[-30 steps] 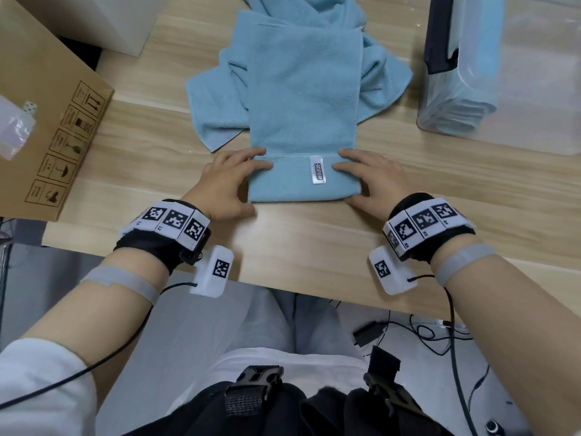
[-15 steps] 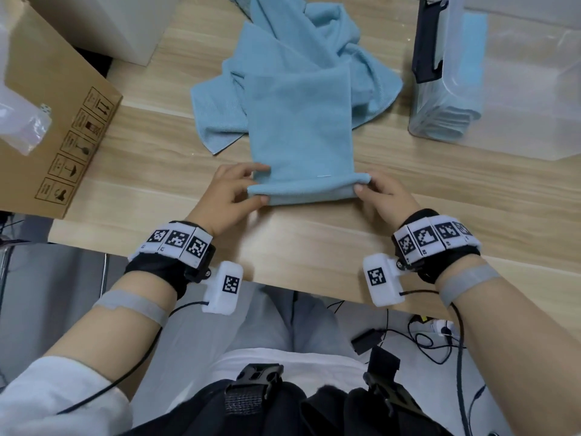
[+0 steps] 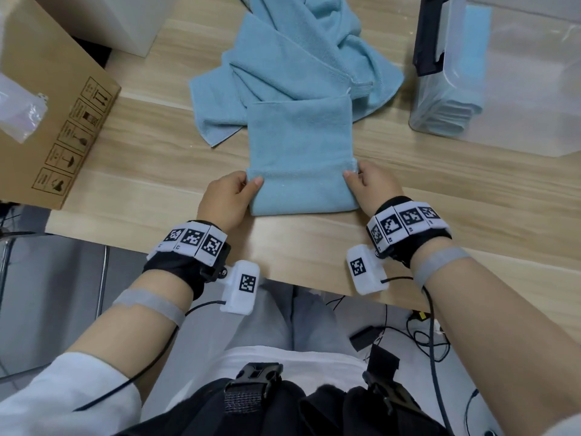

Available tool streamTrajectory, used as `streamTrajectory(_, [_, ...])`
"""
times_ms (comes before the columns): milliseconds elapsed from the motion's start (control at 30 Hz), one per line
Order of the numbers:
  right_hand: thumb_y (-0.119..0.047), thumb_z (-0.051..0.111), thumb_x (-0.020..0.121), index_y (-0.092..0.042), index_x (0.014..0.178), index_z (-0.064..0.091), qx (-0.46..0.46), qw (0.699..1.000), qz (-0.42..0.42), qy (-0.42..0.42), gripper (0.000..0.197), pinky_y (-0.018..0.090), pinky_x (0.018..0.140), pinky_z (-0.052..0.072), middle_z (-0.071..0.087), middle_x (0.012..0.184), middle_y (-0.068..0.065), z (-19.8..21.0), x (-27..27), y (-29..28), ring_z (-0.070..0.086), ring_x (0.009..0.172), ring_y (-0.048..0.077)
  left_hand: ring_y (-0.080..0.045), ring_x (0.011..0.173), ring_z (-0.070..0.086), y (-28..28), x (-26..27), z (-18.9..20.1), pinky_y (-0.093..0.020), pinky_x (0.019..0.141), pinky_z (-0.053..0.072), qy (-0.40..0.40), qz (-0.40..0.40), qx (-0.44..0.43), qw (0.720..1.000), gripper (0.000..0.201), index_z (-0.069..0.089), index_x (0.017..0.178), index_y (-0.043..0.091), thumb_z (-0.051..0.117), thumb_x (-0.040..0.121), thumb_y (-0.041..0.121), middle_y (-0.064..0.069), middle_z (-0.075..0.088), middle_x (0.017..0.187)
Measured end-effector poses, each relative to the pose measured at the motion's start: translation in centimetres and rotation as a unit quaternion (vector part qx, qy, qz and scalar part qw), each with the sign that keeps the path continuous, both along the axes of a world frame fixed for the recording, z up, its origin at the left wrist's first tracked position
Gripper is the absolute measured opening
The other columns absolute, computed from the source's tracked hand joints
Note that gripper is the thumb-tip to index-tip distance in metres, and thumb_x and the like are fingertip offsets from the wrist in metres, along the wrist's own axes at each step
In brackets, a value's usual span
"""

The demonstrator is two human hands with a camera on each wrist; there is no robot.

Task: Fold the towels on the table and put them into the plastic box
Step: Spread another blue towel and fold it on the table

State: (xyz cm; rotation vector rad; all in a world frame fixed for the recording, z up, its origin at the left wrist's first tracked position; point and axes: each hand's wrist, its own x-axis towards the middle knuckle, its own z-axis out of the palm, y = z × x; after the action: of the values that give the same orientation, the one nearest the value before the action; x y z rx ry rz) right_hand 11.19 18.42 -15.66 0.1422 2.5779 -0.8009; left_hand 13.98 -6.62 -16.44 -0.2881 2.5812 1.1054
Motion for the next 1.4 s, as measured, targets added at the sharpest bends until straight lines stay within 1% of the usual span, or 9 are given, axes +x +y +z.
streamTrajectory(233, [-0.014,0.053,0.086,-0.009,0.122,0.042,0.029,0.994,0.035,0.095,0.038,0.036,0.077,0.041,0.052,0.110,0.012,1.4,-0.1,-0.3,0.053,0.094,0.029,-0.021,0.074,0.051,0.4,-0.8,1.0,-0.033,0.072,0.043,0.066,0.008,-0.018,0.998,0.021,0.047,0.077,0.023,0.067,0.077,0.016,0.011,0.049,0.068])
streamTrajectory(333, [-0.016,0.030,0.080,-0.015,0.117,0.054,0.078,0.963,0.196,0.169,0.044,0.041,0.087,0.038,0.051,0.122,0.015,1.9,0.2,0.0,0.052,0.106,0.034,-0.027,0.094,0.054,-0.7,-0.6,1.0,-0.013,0.082,0.032,0.143,-0.163,0.001,0.976,0.031,0.062,0.083,0.021,0.052,0.070,-0.006,0.006,0.058,0.094])
streamTrajectory(467, [-0.028,0.013,0.073,-0.025,0.123,0.054,0.087,0.946,0.293,0.112,0.065,0.041,0.100,0.030,0.047,0.138,0.001,1.1,0.2,1.2,0.040,0.130,0.024,-0.033,0.114,0.048,-1.6,-0.8,0.0,-0.024,0.097,0.027,0.137,-0.259,-0.052,0.955,0.057,0.063,0.114,0.016,0.041,0.064,0.000,-0.005,0.057,0.126])
streamTrajectory(667, [0.011,0.045,0.076,-0.018,0.123,0.056,-0.040,0.969,0.231,0.077,0.057,0.044,0.111,0.030,0.048,0.139,0.003,0.2,-0.4,1.9,0.038,0.133,0.025,-0.033,0.114,0.047,-1.2,-1.4,-0.7,-0.019,0.094,0.024,0.130,-0.225,-0.027,0.965,0.042,0.063,0.114,0.013,0.058,0.076,-0.005,-0.009,0.056,0.122])
streamTrajectory(867, [0.008,0.052,0.083,-0.014,0.109,0.064,-0.138,0.982,0.125,0.022,0.036,0.024,0.101,0.035,0.061,0.118,0.002,1.4,-0.3,2.5,0.052,0.111,0.011,0.009,0.076,0.052,-0.9,-1.4,0.8,-0.019,0.079,0.039,0.017,-0.089,0.162,0.983,0.012,0.063,0.092,0.014,0.054,0.086,0.008,0.008,0.060,0.083])
streamTrajectory(967, [0.009,0.053,0.082,-0.019,0.097,0.059,-0.201,0.978,0.050,-0.020,0.033,0.029,0.092,0.040,0.060,0.098,-0.001,1.7,0.2,2.3,0.056,0.088,0.003,0.005,0.052,0.049,-0.6,-1.0,0.9,-0.013,0.057,0.038,-0.038,-0.018,0.202,0.979,0.023,0.058,0.076,0.019,0.049,0.091,0.002,0.017,0.058,0.052])
streamTrajectory(1133, [-0.018,0.051,0.077,-0.033,0.089,0.063,-0.136,0.987,-0.058,-0.057,0.023,0.051,0.091,0.046,0.066,0.089,0.004,1.0,-0.2,1.4,0.060,0.093,0.030,0.000,0.040,0.045,0.1,-1.1,1.2,-0.018,0.045,0.033,-0.091,0.057,0.209,0.972,0.035,0.050,0.063,0.016,0.041,0.097,0.017,0.012,0.054,0.043])
streamTrajectory(1233, [-0.016,0.047,0.085,-0.020,0.109,0.063,-0.082,0.992,-0.069,-0.065,0.029,0.039,0.092,0.046,0.066,0.109,0.009,1.3,-1.1,0.7,0.059,0.104,0.029,-0.007,0.039,0.048,0.7,-1.8,1.9,-0.022,0.046,0.032,-0.112,0.119,0.225,0.961,0.024,0.052,0.067,0.016,0.048,0.090,0.023,0.001,0.051,0.055])
streamTrajectory(1400, [-0.016,0.045,0.086,-0.021,0.061,0.043,-0.023,0.992,-0.101,-0.070,0.025,0.029,0.072,0.036,0.054,0.082,0.007,1.0,-2.0,0.3,0.049,0.083,0.024,-0.016,0.053,0.051,1.1,-2.9,2.0,-0.028,0.055,0.040,-0.112,0.103,0.169,0.974,0.021,0.055,0.066,0.016,0.060,0.071,0.036,-0.002,0.051,0.063])
